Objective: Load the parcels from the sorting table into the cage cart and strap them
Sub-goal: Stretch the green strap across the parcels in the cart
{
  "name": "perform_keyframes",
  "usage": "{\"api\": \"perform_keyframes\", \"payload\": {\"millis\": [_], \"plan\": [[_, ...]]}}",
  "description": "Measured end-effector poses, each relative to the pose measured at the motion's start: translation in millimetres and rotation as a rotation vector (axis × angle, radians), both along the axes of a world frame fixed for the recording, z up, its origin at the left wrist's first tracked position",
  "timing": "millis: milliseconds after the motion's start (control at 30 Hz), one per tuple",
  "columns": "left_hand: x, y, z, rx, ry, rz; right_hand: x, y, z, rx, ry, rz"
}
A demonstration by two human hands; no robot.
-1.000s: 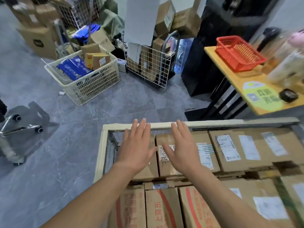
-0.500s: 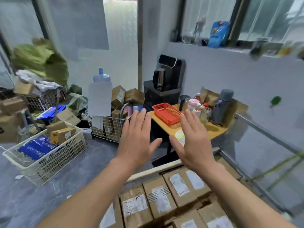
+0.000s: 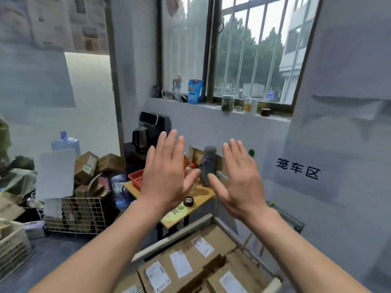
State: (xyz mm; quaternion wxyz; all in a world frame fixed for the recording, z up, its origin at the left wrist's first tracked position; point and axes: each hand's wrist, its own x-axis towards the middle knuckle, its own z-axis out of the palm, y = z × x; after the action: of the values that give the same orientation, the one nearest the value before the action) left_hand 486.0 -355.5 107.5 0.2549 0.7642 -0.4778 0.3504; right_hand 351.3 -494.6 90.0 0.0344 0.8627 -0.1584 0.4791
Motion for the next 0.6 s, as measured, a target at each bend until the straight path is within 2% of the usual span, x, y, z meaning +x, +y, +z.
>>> {"api": "perform_keyframes", "payload": {"millis": [267, 600], "plan": [[-54.9, -80.4, 8.3, 0.007, -0.046, -0.094, -74.7, -64.9, 10.3, 0.004, 0.018, -0.154], [-65.4, -163.3, 1.0, 0.031, -0.046, -0.233, -106.7, -121.8, 7.2, 0.005, 0.067, -0.340]]}}
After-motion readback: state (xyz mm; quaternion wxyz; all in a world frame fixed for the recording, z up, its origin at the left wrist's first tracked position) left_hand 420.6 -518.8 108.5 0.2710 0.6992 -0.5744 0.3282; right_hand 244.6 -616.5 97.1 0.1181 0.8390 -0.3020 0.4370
